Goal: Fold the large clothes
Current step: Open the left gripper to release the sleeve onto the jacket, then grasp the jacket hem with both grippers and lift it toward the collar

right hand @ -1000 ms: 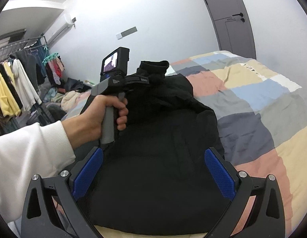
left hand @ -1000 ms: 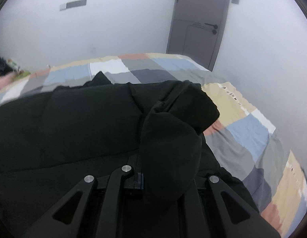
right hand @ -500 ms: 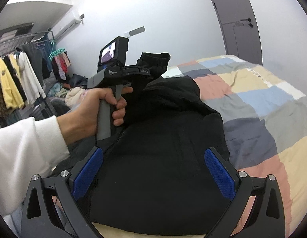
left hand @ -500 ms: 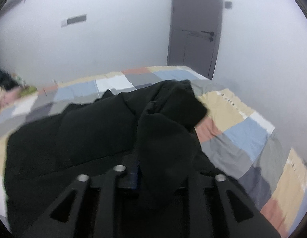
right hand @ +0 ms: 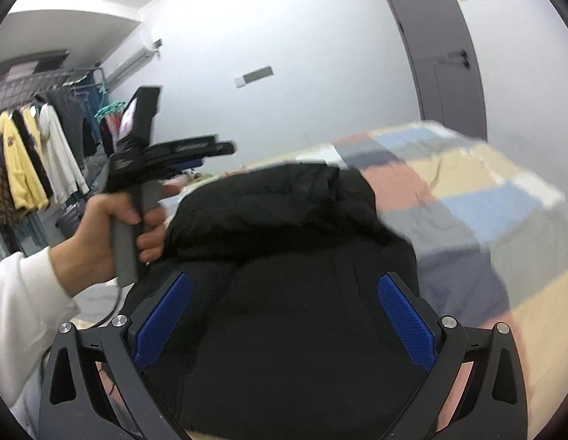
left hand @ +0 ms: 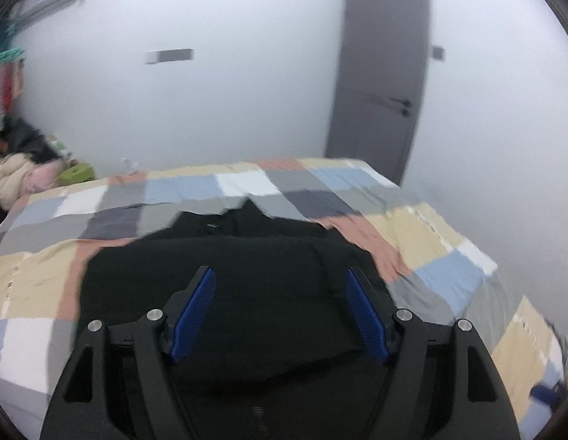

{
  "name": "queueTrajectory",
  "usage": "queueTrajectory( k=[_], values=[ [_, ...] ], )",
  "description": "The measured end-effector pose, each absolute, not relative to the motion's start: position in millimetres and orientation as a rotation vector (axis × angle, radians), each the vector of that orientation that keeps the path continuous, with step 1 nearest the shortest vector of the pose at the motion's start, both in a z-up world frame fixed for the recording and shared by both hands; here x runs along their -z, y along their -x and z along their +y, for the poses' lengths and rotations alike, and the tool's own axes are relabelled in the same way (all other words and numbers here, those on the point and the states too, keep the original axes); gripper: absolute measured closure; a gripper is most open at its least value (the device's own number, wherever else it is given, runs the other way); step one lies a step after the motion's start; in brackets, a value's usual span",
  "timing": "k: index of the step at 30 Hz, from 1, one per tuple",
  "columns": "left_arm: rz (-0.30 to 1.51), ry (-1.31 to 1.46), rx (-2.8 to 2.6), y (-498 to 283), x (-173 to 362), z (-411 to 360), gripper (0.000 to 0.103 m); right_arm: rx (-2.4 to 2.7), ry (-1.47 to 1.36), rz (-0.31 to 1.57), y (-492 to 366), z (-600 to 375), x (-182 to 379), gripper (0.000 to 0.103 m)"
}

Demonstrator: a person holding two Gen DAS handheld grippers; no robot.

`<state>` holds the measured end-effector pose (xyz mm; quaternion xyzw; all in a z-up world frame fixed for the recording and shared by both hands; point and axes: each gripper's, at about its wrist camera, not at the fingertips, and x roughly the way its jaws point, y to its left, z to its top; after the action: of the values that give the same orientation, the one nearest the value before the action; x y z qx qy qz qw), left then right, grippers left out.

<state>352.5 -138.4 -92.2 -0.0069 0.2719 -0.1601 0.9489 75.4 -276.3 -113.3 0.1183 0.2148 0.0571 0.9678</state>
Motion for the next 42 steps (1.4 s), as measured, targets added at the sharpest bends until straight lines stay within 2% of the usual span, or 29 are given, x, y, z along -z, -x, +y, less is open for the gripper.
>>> queueTrajectory(
  k=[9, 14, 18, 22, 23, 30, 42],
  values=[
    [0.537, 0.078, 0.183, -368.4, 68.8, -28.1, 0.030, -0.160, -0.076, 0.338, -165.0, -246.5, 34.3, 0.000],
    [0.573, 0.095, 0.144, -390.1, 84.7, 2.8, 0.030, -0.181, -0.054, 0.318, -222.6, -224.7, 24.2, 0.000],
    [0.618, 0.088, 0.142, -414.4, 117.6, 2.9, 0.030, -0.195, -0.081, 0.396, -289.2, -213.0, 52.9, 0.006],
    [0.672, 0.057, 0.148, -443.5, 154.9, -6.4, 0.030, -0.177, -0.077, 0.487, -348.3, -210.9, 95.4, 0.028],
    [0.688, 0.030, 0.141, -452.1, 165.9, -10.7, 0.030, -0.168, -0.070, 0.508, -361.7, -211.1, 106.8, 0.029],
    [0.739, -0.039, 0.142, -494.2, 220.2, -16.3, 0.028, -0.117, -0.024, 0.583, -417.1, -217.2, 172.4, 0.029],
    [0.767, -0.033, 0.129, -529.4, 259.4, -19.6, 0.026, -0.109, -0.001, 0.590, -451.1, -212.9, 209.7, 0.028]
  ],
)
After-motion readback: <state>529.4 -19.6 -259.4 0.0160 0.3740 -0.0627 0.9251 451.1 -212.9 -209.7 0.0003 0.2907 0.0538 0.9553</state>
